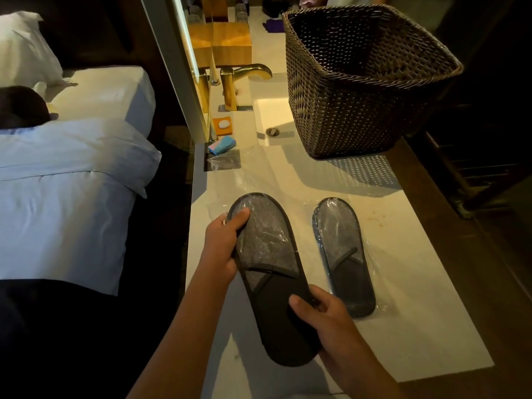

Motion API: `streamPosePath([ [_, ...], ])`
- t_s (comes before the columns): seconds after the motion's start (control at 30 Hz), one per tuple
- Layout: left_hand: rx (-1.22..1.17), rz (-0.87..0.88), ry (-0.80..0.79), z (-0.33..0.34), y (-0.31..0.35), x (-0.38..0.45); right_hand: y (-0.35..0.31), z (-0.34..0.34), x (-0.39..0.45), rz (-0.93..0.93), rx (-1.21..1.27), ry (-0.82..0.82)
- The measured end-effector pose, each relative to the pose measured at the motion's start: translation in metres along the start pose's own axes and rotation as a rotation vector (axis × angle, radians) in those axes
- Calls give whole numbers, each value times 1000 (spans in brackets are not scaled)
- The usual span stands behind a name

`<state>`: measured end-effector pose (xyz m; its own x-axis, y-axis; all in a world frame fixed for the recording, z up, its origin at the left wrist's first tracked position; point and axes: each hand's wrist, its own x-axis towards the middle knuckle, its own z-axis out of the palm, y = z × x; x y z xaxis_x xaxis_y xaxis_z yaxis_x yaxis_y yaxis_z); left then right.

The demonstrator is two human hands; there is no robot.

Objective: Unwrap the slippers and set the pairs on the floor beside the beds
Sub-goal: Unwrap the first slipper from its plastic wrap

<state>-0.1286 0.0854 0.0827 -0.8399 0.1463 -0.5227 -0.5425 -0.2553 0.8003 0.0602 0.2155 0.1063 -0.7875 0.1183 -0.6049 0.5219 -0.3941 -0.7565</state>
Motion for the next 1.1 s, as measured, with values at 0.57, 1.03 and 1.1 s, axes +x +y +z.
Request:
streamPosePath([
  [0.57,15,-3,73,20,18,68,-9,-4,44,69,-26,37],
  [1.03,294,20,150,29,33,166,4,-22,72,188,65,53],
  [1.1,329,32,150,33,37,173,5,-23,74,204,50,61],
])
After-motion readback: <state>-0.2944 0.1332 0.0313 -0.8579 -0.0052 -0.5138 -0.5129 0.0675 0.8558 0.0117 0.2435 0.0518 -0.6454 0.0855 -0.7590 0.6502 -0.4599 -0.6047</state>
